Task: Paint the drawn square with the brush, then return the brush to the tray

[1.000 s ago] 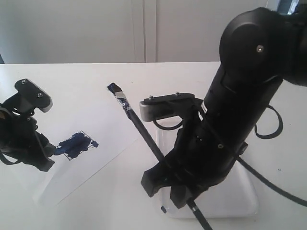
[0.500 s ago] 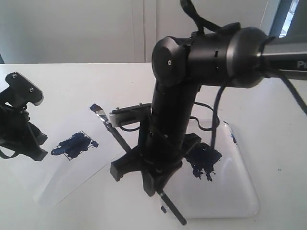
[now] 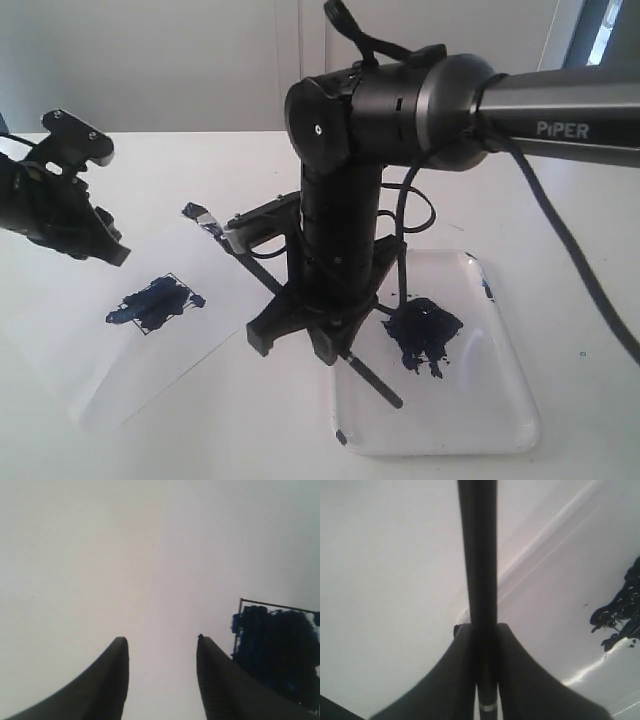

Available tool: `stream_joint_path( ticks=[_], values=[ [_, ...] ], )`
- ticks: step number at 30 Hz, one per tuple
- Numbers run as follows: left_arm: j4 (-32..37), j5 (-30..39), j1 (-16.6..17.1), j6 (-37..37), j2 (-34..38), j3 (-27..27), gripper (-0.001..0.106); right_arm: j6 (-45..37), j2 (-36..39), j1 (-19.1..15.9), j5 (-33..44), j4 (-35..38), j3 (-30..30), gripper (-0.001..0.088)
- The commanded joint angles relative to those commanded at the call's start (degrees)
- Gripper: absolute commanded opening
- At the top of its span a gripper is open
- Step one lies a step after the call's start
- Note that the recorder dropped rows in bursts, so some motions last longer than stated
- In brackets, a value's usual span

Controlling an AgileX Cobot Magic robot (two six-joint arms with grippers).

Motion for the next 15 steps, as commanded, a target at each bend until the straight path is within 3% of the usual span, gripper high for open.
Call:
stream_joint_path(
  ticks=[5,8,11,15],
  values=[
    [0.00,1.83,3.38,-0.55,0.14,-0.19,0.048,3.98,0.00,3.86,0.00,-16.87,0.00,0.0000],
    [0.00,1.81,3.55,-0.64,0.14,-0.19,0.048,6.46,0.00,7.10,0.00,-27.36,0.00,0.0000],
    [-0.90,1.70,3.55,-0.77,0.14,-0.19,0.048,8.99,0.11,12.53,0.00,-42.22,0.00,0.0000],
    [-2.13,2.50,3.55,-1.93,1.25,-0.19,0.048,8.73,1.88,15.25,0.00,-54.86,0.74,0.0000]
  ],
)
